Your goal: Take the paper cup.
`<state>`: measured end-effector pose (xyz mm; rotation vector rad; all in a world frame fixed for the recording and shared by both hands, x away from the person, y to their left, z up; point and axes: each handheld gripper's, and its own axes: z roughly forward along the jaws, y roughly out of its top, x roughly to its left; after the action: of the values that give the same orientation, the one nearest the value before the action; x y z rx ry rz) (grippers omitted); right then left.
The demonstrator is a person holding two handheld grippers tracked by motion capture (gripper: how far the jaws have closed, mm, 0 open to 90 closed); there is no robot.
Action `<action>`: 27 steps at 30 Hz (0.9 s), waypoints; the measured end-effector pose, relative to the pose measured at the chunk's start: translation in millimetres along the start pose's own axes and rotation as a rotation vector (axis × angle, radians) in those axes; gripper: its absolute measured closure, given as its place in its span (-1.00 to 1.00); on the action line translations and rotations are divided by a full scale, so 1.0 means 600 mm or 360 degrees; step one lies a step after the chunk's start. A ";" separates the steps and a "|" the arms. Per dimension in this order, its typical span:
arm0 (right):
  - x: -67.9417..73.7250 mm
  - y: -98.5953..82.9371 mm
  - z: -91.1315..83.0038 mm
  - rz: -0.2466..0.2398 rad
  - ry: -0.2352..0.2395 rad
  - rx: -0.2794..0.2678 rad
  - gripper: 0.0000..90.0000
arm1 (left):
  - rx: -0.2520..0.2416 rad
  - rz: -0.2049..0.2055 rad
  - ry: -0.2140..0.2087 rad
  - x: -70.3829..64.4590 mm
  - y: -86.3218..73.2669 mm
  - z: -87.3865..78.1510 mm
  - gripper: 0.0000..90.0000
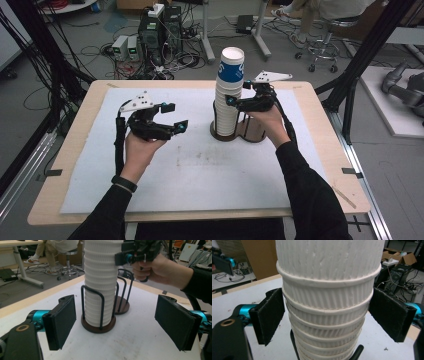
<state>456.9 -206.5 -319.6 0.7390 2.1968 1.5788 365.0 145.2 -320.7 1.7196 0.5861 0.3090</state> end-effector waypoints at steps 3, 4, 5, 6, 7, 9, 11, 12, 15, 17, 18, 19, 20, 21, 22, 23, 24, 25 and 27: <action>0.000 0.000 0.001 -0.0007 0.0000 -0.0003 -0.68 | -0.0014 0.0003 -0.0003 0.002 0.021 0.013 -0.62; 0.000 0.000 0.001 -0.0007 -0.0001 -0.0005 -0.68 | -0.0014 0.0007 -0.0004 0.004 0.028 0.016 -0.62; 0.000 0.000 0.001 -0.0003 -0.0001 -0.0003 -0.68 | -0.0029 0.0003 -0.0008 0.005 0.034 0.021 -0.62; 0.000 0.000 0.001 -0.0002 -0.0002 -0.0003 -0.68 | -0.0031 -0.0001 -0.0009 0.006 0.041 0.025 -0.62; 0.000 0.000 0.001 -0.0002 -0.0001 -0.0005 -0.68 | -0.0033 0.0004 -0.0008 0.007 0.048 0.030 -0.62; 0.000 0.000 0.001 -0.0002 -0.0002 -0.0006 -0.68 | -0.0044 0.0011 -0.0003 0.008 0.063 0.039 -0.62; 0.000 0.000 0.000 -0.0008 0.0000 -0.0005 -0.68 | -0.0039 0.0014 -0.0011 0.009 0.080 0.049 -0.62; -0.001 0.000 0.000 -0.0005 -0.0004 -0.0005 -0.68 | -0.0048 0.0018 -0.0014 0.009 0.089 0.054 -0.62; -0.001 0.000 -0.001 -0.0005 -0.0006 -0.0008 -0.68 | -0.0052 0.0025 -0.0038 0.010 0.114 0.073 -0.62; -0.001 0.000 0.000 -0.0010 -0.0007 -0.0010 -0.68 | -0.0053 0.0029 -0.0039 0.009 0.131 0.086 -0.62; -0.001 0.000 -0.001 -0.0012 -0.0008 -0.0009 -0.68 | -0.0060 0.0033 -0.0039 0.009 0.138 0.092 -0.62; 0.000 0.000 -0.001 -0.0017 -0.0009 -0.0010 -0.68 | -0.0059 0.0039 -0.0038 0.009 0.146 0.098 -0.62; 0.000 0.000 -0.001 -0.0017 -0.0009 -0.0010 -0.68 | -0.0063 0.0045 -0.0037 0.009 0.151 0.103 -0.62; 0.000 0.000 -0.001 -0.0018 -0.0011 -0.0009 -0.68 | -0.0076 0.0046 -0.0033 0.008 0.160 0.111 -0.62; 0.000 0.000 -0.001 -0.0016 -0.0012 -0.0010 -0.68 | -0.0075 0.0049 -0.0029 0.008 0.166 0.116 -0.62; 0.000 0.000 0.000 -0.0014 -0.0009 -0.0009 -0.68 | -0.0074 0.0052 -0.0029 0.009 0.172 0.121 -0.62; 0.000 0.000 0.000 -0.0014 -0.0010 -0.0011 -0.68 | -0.0077 0.0057 -0.0025 0.009 0.177 0.127 -0.62; 0.000 0.000 0.000 -0.0015 -0.0007 -0.0012 -0.68 | -0.0084 0.0054 -0.0023 0.010 0.181 0.132 -0.62; -0.001 0.000 0.000 -0.0011 -0.0007 -0.0013 -0.68 | -0.0086 0.0037 -0.0028 0.013 0.187 0.141 -0.62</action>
<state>457.4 -206.9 -319.5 0.7307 2.1865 1.5801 438.2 63.2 -232.6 1.6766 0.5409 0.3229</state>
